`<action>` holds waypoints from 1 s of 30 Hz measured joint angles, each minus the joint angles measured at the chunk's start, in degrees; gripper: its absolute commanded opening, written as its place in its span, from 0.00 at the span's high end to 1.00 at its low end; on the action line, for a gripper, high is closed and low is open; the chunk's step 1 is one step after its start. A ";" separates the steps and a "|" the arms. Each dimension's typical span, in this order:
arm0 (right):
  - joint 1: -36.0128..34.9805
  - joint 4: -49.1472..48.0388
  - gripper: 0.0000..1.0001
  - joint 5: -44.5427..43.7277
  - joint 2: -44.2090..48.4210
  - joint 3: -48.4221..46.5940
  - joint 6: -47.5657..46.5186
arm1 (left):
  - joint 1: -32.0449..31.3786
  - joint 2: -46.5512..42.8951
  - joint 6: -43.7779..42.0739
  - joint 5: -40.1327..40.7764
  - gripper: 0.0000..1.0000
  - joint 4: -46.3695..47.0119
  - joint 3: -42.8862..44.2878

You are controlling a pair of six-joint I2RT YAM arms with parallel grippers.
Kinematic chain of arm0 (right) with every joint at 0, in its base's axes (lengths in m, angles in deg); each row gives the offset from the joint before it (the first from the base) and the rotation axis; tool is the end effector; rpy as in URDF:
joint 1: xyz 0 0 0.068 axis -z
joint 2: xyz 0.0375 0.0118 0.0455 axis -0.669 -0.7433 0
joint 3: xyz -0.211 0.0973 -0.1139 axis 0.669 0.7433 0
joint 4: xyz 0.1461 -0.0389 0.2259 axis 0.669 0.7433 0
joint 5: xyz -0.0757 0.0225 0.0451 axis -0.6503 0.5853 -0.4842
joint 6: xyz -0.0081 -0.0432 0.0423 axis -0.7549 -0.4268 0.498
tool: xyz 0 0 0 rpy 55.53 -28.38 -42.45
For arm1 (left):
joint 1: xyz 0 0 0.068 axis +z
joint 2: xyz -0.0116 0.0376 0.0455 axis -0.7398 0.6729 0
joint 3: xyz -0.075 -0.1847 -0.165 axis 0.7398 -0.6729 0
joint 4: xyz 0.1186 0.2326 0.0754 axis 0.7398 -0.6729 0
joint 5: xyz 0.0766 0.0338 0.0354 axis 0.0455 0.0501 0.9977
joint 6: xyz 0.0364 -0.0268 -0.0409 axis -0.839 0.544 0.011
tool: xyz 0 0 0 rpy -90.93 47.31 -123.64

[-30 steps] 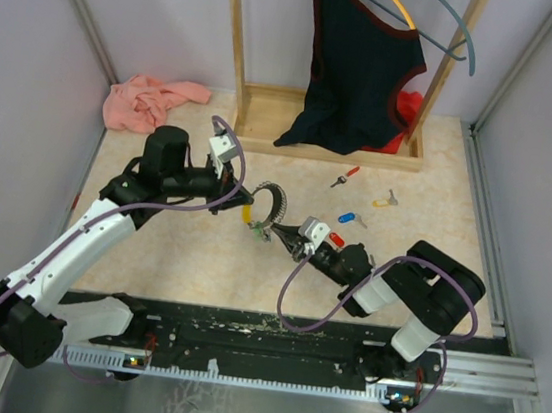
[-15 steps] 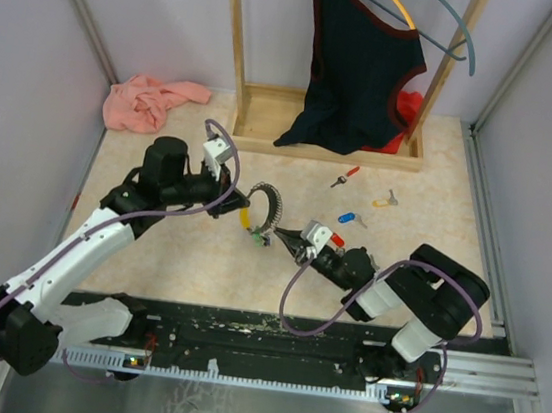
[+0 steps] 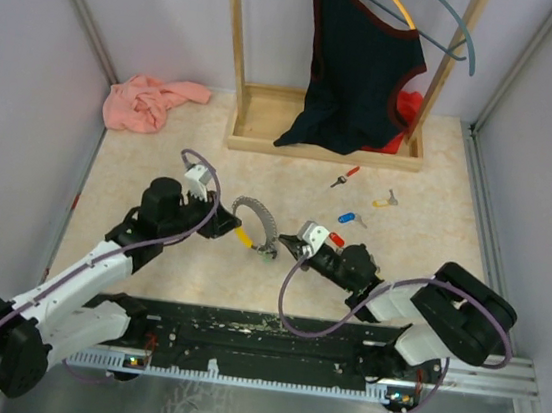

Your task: Put the keys on the keyring

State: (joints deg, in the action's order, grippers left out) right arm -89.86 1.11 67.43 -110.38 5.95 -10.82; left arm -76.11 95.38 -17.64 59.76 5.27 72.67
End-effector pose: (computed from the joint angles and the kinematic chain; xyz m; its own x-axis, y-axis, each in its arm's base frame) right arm 0.1619 0.1931 0.1436 0.1905 -0.0806 -0.9784 -0.8449 0.4940 -0.2052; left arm 0.2063 -0.1301 0.2452 -0.5647 -0.0791 -0.8215 0.5708 0.6815 -0.4580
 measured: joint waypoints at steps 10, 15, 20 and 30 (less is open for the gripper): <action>-0.02 11.74 1.00 3.48 2.60 -3.82 -1.64 | 0.00 -1.53 12.26 9.27 0.40 8.63 -16.02; 0.00 14.75 1.00 4.26 2.56 -5.68 -1.97 | 0.00 -4.17 14.34 12.39 0.34 11.63 -19.30; 0.48 14.69 1.00 4.79 2.10 -6.03 -1.88 | 0.00 -9.79 12.28 11.23 0.32 19.76 -23.93; 3.28 11.80 1.00 8.33 -0.13 -6.03 2.25 | -0.02 2.21 5.05 -3.23 0.35 51.25 -29.64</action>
State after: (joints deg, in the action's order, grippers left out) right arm -86.59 12.92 75.75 -110.51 -0.08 -8.57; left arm -76.14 97.58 -12.59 56.53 56.52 43.03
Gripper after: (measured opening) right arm 0.007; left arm 0.664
